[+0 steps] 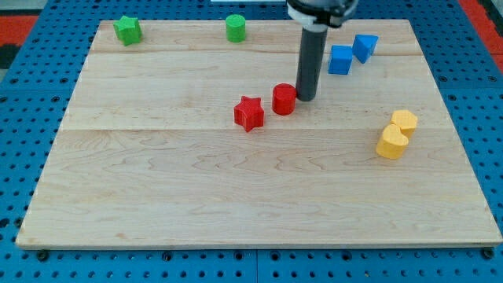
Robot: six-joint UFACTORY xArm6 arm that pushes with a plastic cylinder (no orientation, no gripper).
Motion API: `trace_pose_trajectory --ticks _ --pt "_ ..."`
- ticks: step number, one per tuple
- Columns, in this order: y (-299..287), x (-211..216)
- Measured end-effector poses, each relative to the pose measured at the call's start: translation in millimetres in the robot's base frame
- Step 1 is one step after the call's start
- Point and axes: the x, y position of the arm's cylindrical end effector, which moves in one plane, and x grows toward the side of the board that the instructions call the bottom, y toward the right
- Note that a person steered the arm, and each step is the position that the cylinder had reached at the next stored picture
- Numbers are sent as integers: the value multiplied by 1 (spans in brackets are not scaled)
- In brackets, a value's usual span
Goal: Slide the red star to the top left of the red circle
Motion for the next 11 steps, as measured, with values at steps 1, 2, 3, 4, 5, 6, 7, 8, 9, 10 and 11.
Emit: trace_pose_trajectory --ticks 1,2,3,4,5,6,7,8,9,10,11 --pt "-19 41" --pt "-82 93" --pt "-154 100" --pt "-181 100" --pt "-200 96" --pt "-201 82" --pt "-201 73" --pt "-200 75" --pt "-191 75" --pt "-144 63" --pt "-106 56"
